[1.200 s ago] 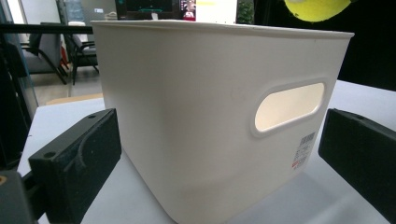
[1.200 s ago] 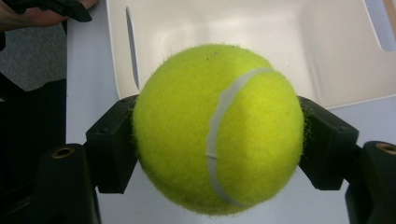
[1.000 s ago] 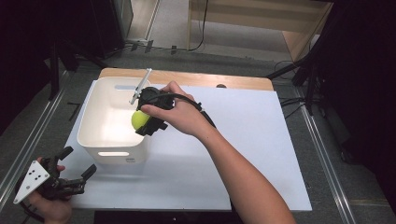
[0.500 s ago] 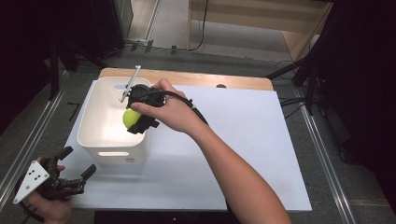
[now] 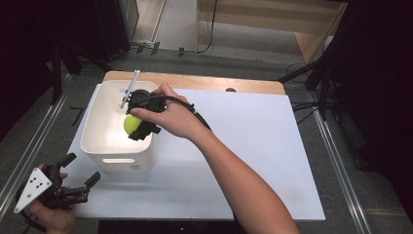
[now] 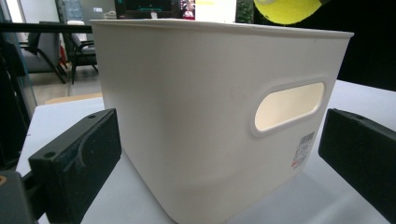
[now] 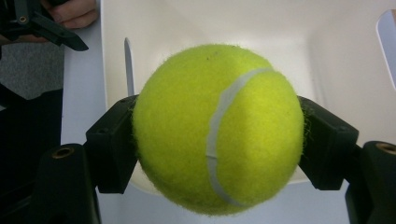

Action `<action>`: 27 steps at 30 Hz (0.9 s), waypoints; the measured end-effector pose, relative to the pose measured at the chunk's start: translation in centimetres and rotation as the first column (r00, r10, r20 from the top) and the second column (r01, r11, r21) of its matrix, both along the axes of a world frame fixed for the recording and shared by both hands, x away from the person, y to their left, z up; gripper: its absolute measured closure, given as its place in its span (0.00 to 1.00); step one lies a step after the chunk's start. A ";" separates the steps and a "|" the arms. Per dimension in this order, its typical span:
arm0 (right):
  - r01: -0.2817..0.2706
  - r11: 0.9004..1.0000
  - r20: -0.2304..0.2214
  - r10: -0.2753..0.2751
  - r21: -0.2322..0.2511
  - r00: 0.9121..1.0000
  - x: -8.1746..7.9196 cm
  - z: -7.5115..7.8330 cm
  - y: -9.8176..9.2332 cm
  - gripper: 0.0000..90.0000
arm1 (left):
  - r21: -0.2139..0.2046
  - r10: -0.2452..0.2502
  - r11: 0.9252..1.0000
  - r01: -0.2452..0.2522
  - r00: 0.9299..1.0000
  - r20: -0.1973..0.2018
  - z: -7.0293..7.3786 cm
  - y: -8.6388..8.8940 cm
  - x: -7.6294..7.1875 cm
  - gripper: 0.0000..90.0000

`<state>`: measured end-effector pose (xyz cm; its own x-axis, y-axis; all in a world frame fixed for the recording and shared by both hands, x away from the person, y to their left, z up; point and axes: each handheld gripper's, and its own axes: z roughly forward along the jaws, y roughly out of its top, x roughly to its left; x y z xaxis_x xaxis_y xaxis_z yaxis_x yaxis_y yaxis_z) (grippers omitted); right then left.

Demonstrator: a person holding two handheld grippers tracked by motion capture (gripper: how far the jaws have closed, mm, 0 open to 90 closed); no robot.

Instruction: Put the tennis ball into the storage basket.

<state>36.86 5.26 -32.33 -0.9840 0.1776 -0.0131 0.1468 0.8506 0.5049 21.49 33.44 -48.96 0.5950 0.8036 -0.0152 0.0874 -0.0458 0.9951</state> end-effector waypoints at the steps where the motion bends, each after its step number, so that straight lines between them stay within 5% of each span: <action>1: -0.004 1.000 0.002 0.004 -0.001 1.000 0.0 -0.1 0.1 0.26 | 0.002 0.000 1.000 0.000 1.000 0.000 0.0 0.0 0.0 0.00; 27: -0.016 0.998 -0.019 0.015 -0.058 1.000 0.7 -2.6 1.2 0.26 | -0.002 -0.002 1.000 0.002 1.000 0.001 0.0 0.0 0.1 0.00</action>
